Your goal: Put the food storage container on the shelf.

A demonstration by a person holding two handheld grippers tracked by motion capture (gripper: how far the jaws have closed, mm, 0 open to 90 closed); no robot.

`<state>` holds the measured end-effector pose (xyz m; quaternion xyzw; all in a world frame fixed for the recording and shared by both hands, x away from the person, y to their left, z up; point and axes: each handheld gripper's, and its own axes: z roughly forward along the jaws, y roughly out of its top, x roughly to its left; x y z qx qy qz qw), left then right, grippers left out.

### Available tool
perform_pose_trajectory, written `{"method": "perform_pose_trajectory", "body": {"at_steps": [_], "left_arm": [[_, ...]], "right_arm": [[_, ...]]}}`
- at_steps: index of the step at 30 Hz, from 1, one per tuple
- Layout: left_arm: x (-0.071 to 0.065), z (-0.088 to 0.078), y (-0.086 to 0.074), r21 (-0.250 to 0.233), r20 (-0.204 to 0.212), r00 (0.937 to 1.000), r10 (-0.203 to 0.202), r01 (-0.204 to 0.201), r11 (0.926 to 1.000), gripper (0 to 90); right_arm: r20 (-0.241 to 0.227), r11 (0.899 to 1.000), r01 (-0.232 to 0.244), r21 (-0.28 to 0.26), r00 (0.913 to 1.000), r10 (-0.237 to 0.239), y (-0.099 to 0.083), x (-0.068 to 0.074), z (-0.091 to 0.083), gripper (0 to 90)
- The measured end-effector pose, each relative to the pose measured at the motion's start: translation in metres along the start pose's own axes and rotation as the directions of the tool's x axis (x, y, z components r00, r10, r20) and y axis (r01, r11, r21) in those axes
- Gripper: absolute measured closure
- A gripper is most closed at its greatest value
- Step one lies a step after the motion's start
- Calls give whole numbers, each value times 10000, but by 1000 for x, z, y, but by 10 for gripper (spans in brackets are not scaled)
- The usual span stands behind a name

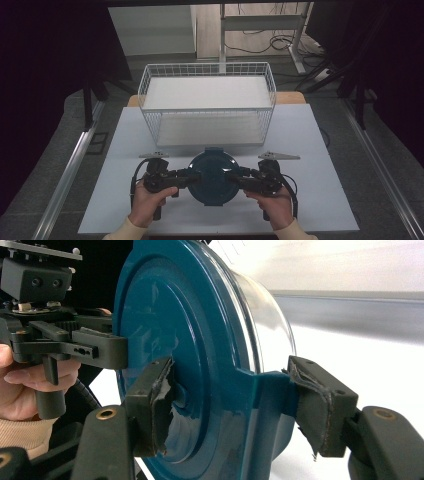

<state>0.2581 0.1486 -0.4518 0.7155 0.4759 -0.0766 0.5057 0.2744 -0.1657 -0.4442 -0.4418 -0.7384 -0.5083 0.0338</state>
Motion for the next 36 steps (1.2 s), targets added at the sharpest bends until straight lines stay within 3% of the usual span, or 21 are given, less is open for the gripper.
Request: {"method": "perform_pose_trajectory", "body": {"at_steps": [12,19,36], "left_arm": [[-7,-7,16,-164,-113,9994,315,-317,9994,402],[-12,-12,39,-402,-212,9981,576,-584,9975,402],[-19,-26,88,-870,-78,9967,808,-812,9929,404]], "right_arm": [[-51,9995,267,-173,9996,-268,16,5,-6,372],[-91,9983,456,-353,9989,-460,39,5,-8,373],[48,9940,929,-583,9957,-927,94,15,-17,374]]}}
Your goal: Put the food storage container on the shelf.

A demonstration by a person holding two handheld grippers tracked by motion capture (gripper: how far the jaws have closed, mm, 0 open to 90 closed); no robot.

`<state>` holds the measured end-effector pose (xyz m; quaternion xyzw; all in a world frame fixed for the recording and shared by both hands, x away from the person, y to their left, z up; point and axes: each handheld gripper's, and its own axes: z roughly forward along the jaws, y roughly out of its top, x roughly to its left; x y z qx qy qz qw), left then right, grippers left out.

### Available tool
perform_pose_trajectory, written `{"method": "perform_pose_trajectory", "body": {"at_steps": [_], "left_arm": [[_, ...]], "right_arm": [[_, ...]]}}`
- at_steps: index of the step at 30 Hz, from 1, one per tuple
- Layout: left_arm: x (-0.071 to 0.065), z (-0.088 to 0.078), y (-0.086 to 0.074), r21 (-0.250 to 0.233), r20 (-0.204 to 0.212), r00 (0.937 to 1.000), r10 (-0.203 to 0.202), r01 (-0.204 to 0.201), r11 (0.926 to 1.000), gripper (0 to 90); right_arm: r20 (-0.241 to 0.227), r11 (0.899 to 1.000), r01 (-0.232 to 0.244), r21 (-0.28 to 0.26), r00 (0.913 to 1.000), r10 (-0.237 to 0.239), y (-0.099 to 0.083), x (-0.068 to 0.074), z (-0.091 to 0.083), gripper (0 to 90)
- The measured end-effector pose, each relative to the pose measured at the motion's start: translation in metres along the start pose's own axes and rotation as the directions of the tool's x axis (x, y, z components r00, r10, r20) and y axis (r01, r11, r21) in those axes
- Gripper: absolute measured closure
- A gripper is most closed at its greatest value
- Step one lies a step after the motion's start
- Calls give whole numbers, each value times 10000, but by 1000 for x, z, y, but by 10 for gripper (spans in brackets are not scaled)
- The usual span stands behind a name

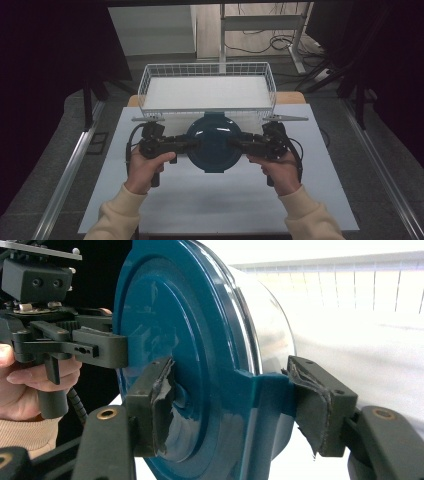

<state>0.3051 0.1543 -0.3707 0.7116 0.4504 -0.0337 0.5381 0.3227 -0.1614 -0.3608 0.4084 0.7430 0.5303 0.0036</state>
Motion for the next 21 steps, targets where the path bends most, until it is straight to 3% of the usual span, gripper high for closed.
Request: {"method": "perform_pose_trajectory", "body": {"at_steps": [21], "left_arm": [[-11,-15,61,-425,-148,9982,574,-579,9974,407]], "right_arm": [[-126,9989,408,-228,9991,-411,63,5,-8,375]]}}
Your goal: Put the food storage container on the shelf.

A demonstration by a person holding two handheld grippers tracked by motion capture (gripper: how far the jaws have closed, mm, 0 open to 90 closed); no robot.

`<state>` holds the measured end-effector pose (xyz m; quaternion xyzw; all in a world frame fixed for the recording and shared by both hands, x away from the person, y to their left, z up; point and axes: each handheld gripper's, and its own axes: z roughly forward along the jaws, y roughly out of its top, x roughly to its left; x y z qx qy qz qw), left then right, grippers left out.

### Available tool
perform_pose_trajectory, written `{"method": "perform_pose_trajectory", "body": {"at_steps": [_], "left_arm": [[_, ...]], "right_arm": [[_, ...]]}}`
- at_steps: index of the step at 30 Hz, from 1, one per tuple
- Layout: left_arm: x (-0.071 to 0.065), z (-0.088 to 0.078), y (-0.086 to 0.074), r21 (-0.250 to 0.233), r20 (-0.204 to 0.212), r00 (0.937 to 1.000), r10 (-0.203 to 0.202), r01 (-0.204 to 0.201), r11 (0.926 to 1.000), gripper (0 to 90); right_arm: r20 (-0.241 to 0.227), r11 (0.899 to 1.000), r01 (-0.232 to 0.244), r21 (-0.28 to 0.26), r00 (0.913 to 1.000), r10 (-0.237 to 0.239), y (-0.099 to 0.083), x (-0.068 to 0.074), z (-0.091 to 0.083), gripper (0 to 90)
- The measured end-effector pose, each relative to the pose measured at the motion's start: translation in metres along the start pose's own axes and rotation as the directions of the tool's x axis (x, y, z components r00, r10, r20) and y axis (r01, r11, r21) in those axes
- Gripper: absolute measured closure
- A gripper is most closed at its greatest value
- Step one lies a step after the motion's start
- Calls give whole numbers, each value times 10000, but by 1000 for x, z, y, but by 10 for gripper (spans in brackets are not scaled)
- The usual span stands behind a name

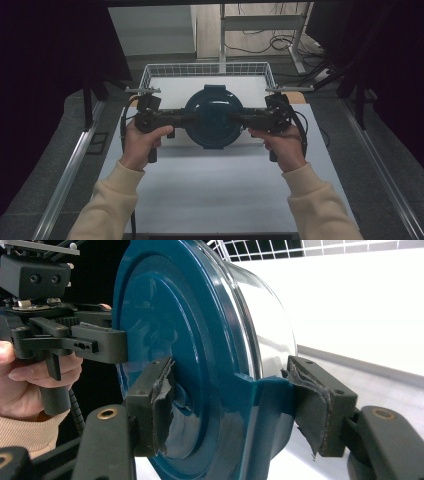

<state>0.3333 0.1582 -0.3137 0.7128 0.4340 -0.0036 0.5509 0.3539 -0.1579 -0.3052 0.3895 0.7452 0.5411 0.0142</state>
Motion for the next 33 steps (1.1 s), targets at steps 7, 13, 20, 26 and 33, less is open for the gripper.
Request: {"method": "perform_pose_trajectory", "body": {"at_steps": [7,13,20,26,33], "left_arm": [[5,2,21,53,-80,9999,-85,86,9999,408],[15,6,36,24,-29,10000,-47,47,10000,408],[32,11,52,21,99,9997,-203,203,9998,409],[43,15,64,-36,101,9993,-372,373,9993,409],[51,25,70,60,110,9990,-441,440,9990,409]], "right_arm": [[-87,10000,-50,3,9999,50,20,-8,4,375],[-100,10000,-65,65,9999,65,36,-15,10,376],[16,9996,50,260,10000,-50,57,-24,22,376],[-1,9992,28,394,10000,-28,72,-32,31,377],[16,9989,-118,458,9999,117,78,-44,36,377]]}}
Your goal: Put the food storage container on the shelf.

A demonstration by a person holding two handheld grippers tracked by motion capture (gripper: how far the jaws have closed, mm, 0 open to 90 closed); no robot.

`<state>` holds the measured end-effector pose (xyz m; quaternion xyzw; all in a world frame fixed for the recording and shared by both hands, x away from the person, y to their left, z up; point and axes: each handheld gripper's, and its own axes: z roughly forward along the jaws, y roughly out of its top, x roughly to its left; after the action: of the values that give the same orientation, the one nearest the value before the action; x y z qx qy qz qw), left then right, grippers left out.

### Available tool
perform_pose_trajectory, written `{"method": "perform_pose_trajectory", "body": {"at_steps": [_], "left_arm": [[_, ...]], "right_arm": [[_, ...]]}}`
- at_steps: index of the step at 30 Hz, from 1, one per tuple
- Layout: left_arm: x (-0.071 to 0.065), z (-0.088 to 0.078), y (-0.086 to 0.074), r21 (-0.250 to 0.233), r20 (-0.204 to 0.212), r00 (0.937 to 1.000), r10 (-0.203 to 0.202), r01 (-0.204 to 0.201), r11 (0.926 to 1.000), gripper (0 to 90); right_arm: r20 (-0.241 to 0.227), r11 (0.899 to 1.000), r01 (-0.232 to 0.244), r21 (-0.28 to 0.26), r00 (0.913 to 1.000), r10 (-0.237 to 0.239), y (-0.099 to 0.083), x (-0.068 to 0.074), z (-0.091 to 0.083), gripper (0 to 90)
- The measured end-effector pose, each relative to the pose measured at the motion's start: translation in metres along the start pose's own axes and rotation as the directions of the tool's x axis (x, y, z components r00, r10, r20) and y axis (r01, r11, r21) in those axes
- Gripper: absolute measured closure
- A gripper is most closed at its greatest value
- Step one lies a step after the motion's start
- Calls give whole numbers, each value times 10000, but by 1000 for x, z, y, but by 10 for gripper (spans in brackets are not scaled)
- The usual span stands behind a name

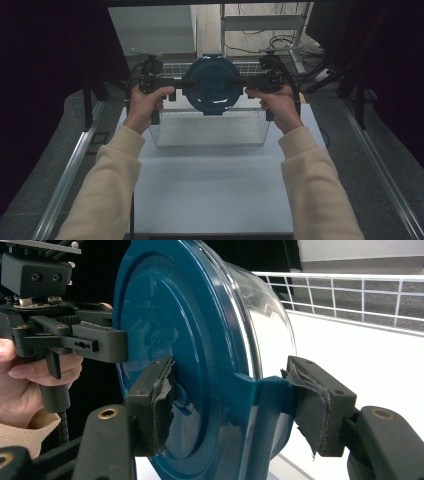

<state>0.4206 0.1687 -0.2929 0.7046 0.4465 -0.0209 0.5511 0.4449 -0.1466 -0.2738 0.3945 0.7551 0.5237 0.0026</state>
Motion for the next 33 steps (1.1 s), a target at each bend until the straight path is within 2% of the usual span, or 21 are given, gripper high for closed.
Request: {"method": "perform_pose_trajectory", "body": {"at_steps": [8,12,16,17,18,20,21,22,23,24,26,29,30,32,33], "left_arm": [[10,10,1,219,87,9996,-251,249,9994,408],[16,16,0,349,0,9986,-520,519,9980,405],[24,20,3,211,119,9944,-1051,1048,9943,408],[24,20,3,211,119,9944,-1051,1048,9943,408],[28,22,5,242,147,9910,-1329,1326,9909,408],[30,23,6,237,168,9895,-1439,1435,9894,406],[35,25,8,258,247,9859,-1655,1648,9860,406],[38,26,9,277,306,9823,-1850,1841,9825,405],[38,26,9,277,306,9823,-1850,1841,9825,403],[43,29,10,343,378,9756,-2162,2149,9760,401],[47,32,12,354,413,9663,-2539,2526,9669,397],[52,36,13,394,417,9589,-2806,2791,9595,383],[52,36,13,394,417,9589,-2806,2791,9595,380],[58,41,12,415,543,9494,-3095,3075,9506,372],[60,42,11,440,575,9475,-3144,3122,9490,367]], "right_arm": [[65,9997,-220,98,9997,219,-2,-11,6,376],[11,9983,-549,191,9985,549,-4,-19,11,375],[-85,9944,-1058,83,9943,1058,-4,-27,16,374],[-103,9934,-1144,21,9934,1144,-3,-30,17,374],[-125,9914,-1307,-17,9913,1307,-3,-32,19,374],[-144,9888,-1491,-49,9887,1490,-3,-34,20,373],[-145,9830,-1832,-114,9830,1830,-2,-37,22,372],[-135,9810,-1935,-133,9810,1933,-2,-38,23,372],[-107,9769,-2128,-180,9771,2127,-1,-39,25,371],[-85,9742,-2250,-191,9744,2249,-1,-40,26,371],[-32,9648,-2618,-240,9651,2618,0,-44,29,370],[-76,9456,-3243,-254,9460,3242,0,-51,34,368],[-105,9411,-3372,-262,9414,3370,0,-53,35,368],[-143,9288,-3697,-267,9292,3694,-1,-57,38,367],[-144,9228,-3842,-280,9232,3840,-2,-59,39,367]]}}
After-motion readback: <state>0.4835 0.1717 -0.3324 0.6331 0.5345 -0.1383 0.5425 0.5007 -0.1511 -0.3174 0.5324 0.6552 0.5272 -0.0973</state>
